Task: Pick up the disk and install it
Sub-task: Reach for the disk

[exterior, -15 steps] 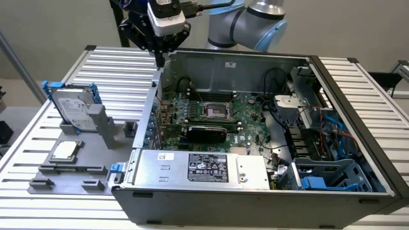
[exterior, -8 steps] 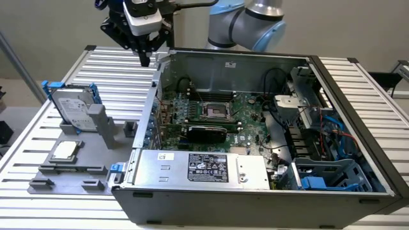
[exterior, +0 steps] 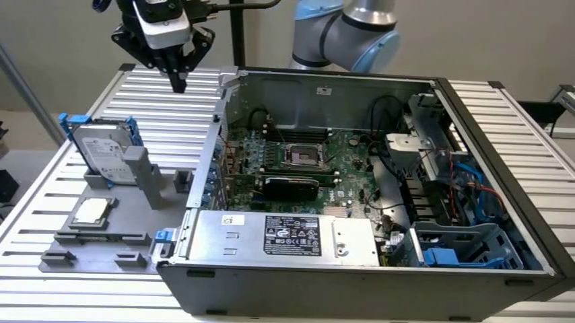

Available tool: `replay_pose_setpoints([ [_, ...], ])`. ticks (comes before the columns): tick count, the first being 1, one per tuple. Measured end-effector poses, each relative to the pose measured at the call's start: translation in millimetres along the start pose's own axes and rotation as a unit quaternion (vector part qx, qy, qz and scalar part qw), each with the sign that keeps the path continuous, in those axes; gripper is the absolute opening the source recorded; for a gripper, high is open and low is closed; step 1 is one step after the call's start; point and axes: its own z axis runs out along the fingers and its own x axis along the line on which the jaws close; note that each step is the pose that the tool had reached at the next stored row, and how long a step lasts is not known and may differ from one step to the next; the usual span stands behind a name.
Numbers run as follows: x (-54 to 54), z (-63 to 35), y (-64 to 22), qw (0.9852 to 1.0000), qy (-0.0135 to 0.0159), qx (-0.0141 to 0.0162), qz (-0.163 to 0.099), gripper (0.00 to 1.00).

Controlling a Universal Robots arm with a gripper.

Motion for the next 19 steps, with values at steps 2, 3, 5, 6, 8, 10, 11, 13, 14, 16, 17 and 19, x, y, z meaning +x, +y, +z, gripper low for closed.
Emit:
replay_pose_setpoints([
  [2, 9.0, -0.1, -0.6, 1.0000, 0.0000, 0.0004, 0.000, 0.11],
  [3, 13.6, -0.1, -1.0, 1.0000, 0.0000, 0.0006, 0.000, 0.11],
  [5, 22.9, -0.1, -1.7, 1.0000, 0.0002, 0.0015, 0.000, 0.11],
  [6, 27.4, 0.0, -2.0, 1.0000, 0.0004, 0.0020, 0.000, 0.11],
  [8, 36.4, 0.1, -2.7, 1.0000, 0.0009, 0.0034, 0.000, 0.11],
  [10, 45.4, 0.4, -3.3, 1.0000, 0.0014, 0.0053, 0.000, 0.11],
  [11, 49.9, 0.5, -3.6, 1.0000, 0.0018, 0.0063, 0.000, 0.11],
  [13, 58.9, 0.8, -4.3, 1.0000, 0.0026, 0.0085, 0.000, 0.11],
  [14, 63.4, 1.1, -4.6, 0.9999, 0.0031, 0.0097, 0.000, 0.11],
  [16, 72.8, 1.4, -5.3, 0.9999, 0.0041, 0.0122, 0.000, 0.11],
  [17, 77.3, 1.7, -5.6, 0.9999, 0.0046, 0.0133, 0.000, 0.11],
  [19, 86.2, 2.0, -6.2, 0.9999, 0.0057, 0.0157, 0.000, 0.11],
])
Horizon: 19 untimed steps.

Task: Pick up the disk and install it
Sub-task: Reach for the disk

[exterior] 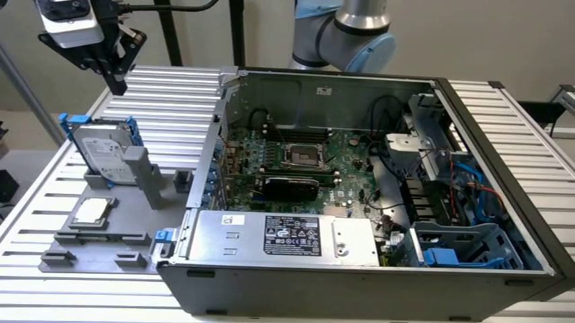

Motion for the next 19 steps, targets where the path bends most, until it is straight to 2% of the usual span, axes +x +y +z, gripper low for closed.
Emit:
replay_pose_setpoints([
  [11, 49.7, 2.0, -0.3, 0.9998, 0.0098, 0.0153, 0.001, 0.11],
  [17, 68.2, 4.5, 7.7, 0.9995, 0.0099, 0.0286, 0.001, 0.11],
  [19, 73.9, 5.5, 10.8, 0.9994, 0.0098, 0.0320, 0.001, 0.11],
])
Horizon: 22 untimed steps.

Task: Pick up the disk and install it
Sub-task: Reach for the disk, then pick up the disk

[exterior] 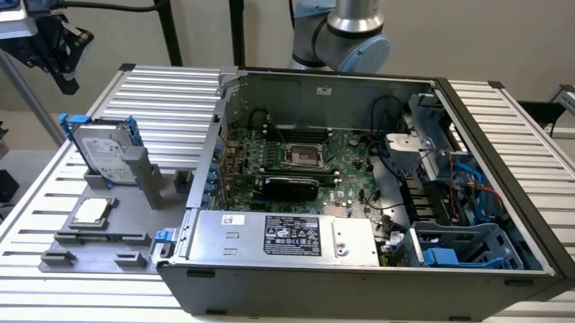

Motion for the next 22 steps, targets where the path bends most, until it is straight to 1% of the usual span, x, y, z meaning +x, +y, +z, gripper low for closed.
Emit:
replay_pose_setpoints([
  [2, 5.6, 1.4, 2.3, 1.0000, -0.0002, 0.0026, 0.000, 0.11],
  [3, 7.6, 2.3, 2.4, 1.0000, -0.0003, 0.0030, 0.000, 0.11],
  [5, 9.1, 2.8, 2.3, 1.0000, -0.0003, 0.0030, 0.000, 0.11],
  [19, 9.2, 2.8, 2.3, 1.0000, -0.0003, 0.0031, 0.000, 0.11],
  [20, 9.3, 2.8, 2.3, 1.0000, -0.0002, 0.0031, -0.003, 0.11],
  [22, 9.3, 2.9, 2.2, 0.9998, 0.0003, 0.0033, -0.020, 0.11],
])
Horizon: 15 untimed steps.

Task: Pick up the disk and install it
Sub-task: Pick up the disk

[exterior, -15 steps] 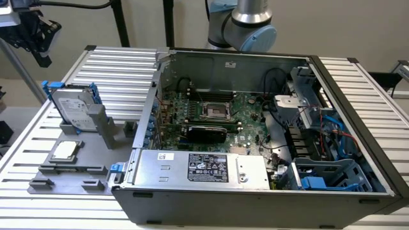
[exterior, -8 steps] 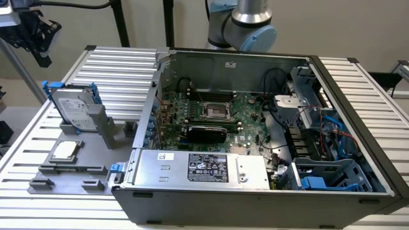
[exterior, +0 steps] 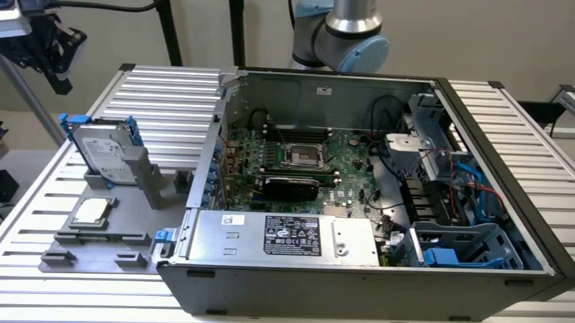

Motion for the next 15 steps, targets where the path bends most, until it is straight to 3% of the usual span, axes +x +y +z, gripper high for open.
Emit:
replay_pose_setpoints([
  [4, 0.0, 0.1, 0.0, 0.9994, 0.0009, 0.0006, -0.036, 0.11],
  [7, 0.0, 0.3, 0.0, 0.9980, 0.0015, 0.0010, -0.063, 0.11],
  [11, 0.0, 0.4, 0.0, 0.9950, 0.0024, 0.0016, -0.100, 0.11],
  [15, 0.0, 0.5, 0.0, 0.9907, 0.0032, 0.0022, -0.136, 0.11],
])
